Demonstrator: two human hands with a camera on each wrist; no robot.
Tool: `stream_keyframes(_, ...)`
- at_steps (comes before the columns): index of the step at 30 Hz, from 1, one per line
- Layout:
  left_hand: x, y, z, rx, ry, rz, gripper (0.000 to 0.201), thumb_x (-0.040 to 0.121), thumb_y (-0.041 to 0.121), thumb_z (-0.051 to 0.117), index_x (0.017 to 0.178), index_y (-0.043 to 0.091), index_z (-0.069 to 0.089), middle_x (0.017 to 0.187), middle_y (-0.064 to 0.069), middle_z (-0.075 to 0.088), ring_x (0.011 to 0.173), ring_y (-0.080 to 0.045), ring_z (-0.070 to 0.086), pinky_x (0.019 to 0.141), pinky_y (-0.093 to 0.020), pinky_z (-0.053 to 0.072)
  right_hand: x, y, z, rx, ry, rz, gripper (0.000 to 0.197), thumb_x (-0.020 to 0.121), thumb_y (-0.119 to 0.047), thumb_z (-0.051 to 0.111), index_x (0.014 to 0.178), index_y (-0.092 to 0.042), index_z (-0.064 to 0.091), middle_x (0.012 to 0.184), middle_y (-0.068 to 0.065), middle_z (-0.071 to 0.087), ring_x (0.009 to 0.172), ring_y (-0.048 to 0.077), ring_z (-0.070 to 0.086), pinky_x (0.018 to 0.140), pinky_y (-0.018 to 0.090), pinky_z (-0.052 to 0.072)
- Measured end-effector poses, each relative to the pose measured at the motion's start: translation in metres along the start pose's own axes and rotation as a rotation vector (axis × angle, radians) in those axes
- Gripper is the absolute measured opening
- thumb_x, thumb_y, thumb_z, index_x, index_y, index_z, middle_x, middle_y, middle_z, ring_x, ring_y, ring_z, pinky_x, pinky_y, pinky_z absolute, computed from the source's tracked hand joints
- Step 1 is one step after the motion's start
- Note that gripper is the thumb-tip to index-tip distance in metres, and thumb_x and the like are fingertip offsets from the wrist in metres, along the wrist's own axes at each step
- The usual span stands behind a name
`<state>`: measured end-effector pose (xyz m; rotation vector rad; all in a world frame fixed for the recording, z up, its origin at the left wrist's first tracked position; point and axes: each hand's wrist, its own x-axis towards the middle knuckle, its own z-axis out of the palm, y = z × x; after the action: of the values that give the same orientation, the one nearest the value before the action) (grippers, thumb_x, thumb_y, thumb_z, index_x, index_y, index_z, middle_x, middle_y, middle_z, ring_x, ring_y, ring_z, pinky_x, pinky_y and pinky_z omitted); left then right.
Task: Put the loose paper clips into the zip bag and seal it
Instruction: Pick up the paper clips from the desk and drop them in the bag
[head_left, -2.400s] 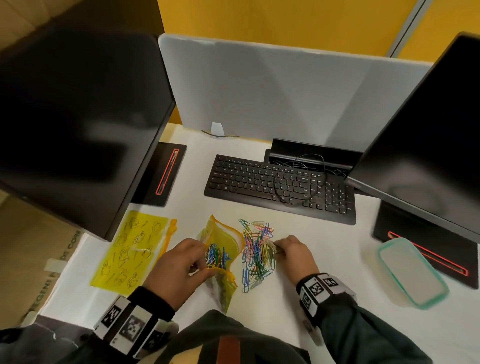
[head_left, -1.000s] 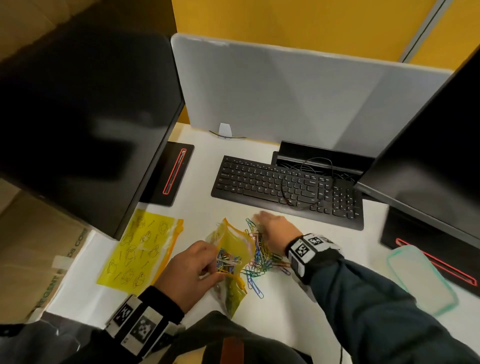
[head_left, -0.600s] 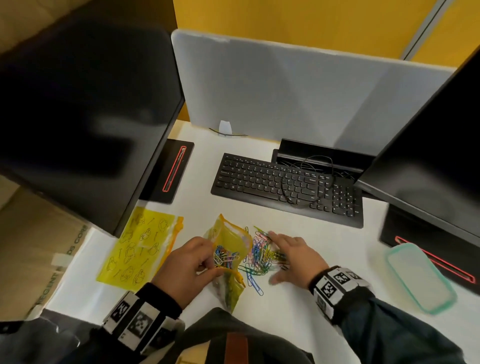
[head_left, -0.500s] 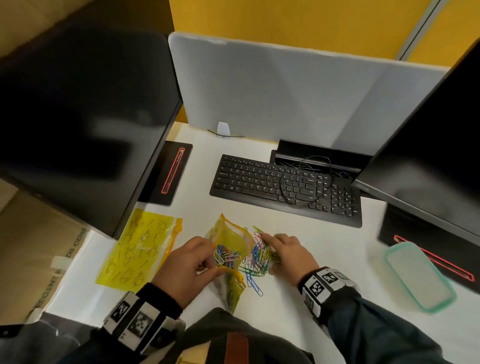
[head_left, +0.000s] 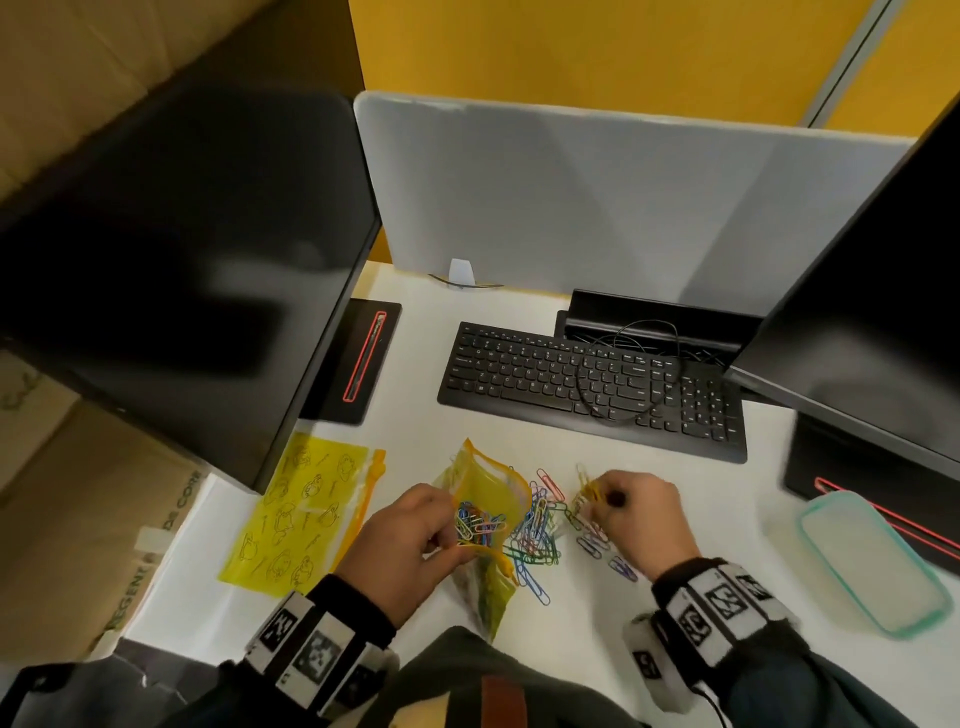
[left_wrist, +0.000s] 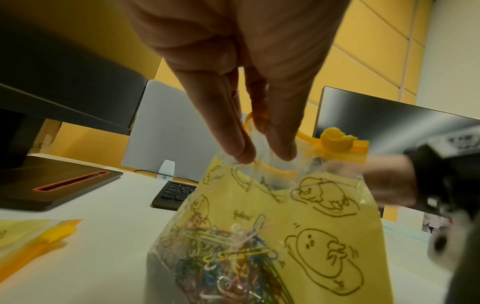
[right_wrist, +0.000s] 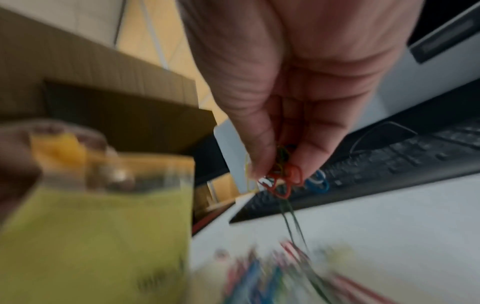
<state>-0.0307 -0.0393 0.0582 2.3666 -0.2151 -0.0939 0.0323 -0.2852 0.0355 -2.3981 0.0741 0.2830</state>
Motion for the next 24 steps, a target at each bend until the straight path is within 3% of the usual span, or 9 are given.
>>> stream_keyframes(2,0.001,0.002,0.001,0.004,-0.009,0.002,0.028,0.072,0.019,0.075,0.063,0.013,0.049,0.09,0.003,0.056,0.076,-0.013,0.057,0.063,-0.031,0.053,-0.005,-0.015,-0.016,0.179,0.012,0.006,0.028,0.07,-0.009,0.077,0.053,-0.014,0.055,0.056,0.007,0.056,0.056,0.019,0.051,0.055,0.029,0.044)
stream_keyframes(4,0.003,0.003,0.001,0.009,-0.017,0.007,0.028,0.072,0.019,0.075,0.063,0.013,0.05,0.09,0.005,0.054,0.077,-0.011,0.056,0.065,-0.028,0.052,-0.01,-0.032,-0.028,0.386,-0.026,-0.027,0.028,0.069,-0.004,0.077,0.052,-0.011,0.056,0.058,0.019,0.058,0.055,0.021,0.053,0.059,0.038,0.05)
stream_keyframes(8,0.004,0.001,0.002,0.029,-0.014,0.025,0.026,0.072,0.018,0.075,0.065,0.014,0.05,0.091,0.011,0.05,0.075,0.003,0.05,0.063,-0.01,0.046,-0.018,-0.069,-0.037,0.761,-0.162,-0.133,0.016,0.073,0.008,0.069,0.067,-0.006,0.065,0.051,0.001,0.064,0.047,0.014,0.057,0.051,0.025,0.051)
stream_keyframes(10,0.004,0.0,0.001,0.026,-0.01,0.029,0.027,0.072,0.02,0.074,0.064,0.02,0.048,0.09,0.015,0.049,0.074,0.006,0.048,0.065,-0.017,0.048,-0.02,-0.082,-0.032,0.845,-0.202,-0.163,0.015,0.072,0.012,0.067,0.07,-0.003,0.064,0.055,0.002,0.066,0.05,0.013,0.06,0.052,0.023,0.053)
stream_keyframes(14,0.009,0.004,-0.003,0.023,0.009,0.054,0.026,0.071,0.028,0.07,0.065,0.021,0.045,0.085,0.023,0.045,0.072,-0.007,0.051,0.065,-0.031,0.05,-0.01,-0.086,-0.004,0.703,-0.212,-0.156,0.03,0.068,0.012,0.072,0.07,-0.018,0.066,0.062,0.003,0.065,0.057,0.015,0.059,0.059,0.027,0.054)
stream_keyframes(16,0.011,0.007,-0.004,0.013,0.039,0.061,0.026,0.07,0.027,0.071,0.065,0.02,0.047,0.085,0.017,0.049,0.073,-0.01,0.053,0.064,-0.032,0.049,-0.008,-0.084,0.007,0.518,-0.237,-0.189,0.034,0.067,0.007,0.074,0.072,-0.026,0.067,0.072,0.006,0.066,0.063,0.017,0.06,0.065,0.031,0.054)
stream_keyframes(18,0.012,0.01,-0.004,0.0,0.071,0.064,0.027,0.07,0.025,0.072,0.066,0.02,0.046,0.086,0.008,0.053,0.073,-0.011,0.054,0.064,-0.032,0.049,-0.012,-0.082,0.011,0.369,-0.296,-0.225,0.041,0.07,0.004,0.072,0.074,-0.036,0.065,0.08,-0.001,0.068,0.072,0.018,0.067,0.071,0.029,0.056)
stream_keyframes(20,0.011,0.01,-0.003,-0.009,0.094,0.063,0.027,0.071,0.025,0.073,0.066,0.021,0.046,0.087,0.007,0.054,0.073,-0.01,0.055,0.064,-0.03,0.049,-0.016,-0.082,0.007,0.292,-0.262,-0.274,0.045,0.075,-0.001,0.069,0.075,-0.045,0.062,0.089,-0.009,0.069,0.083,0.013,0.068,0.076,0.026,0.055)
stream_keyframes(24,0.006,0.008,-0.001,-0.008,0.106,0.034,0.029,0.072,0.019,0.075,0.062,0.018,0.048,0.089,0.008,0.055,0.075,-0.007,0.055,0.064,-0.026,0.051,-0.012,-0.053,-0.011,0.266,-0.041,-0.208,0.024,0.078,-0.014,0.07,0.087,-0.036,0.067,0.09,-0.011,0.068,0.082,0.005,0.063,0.07,0.025,0.05)
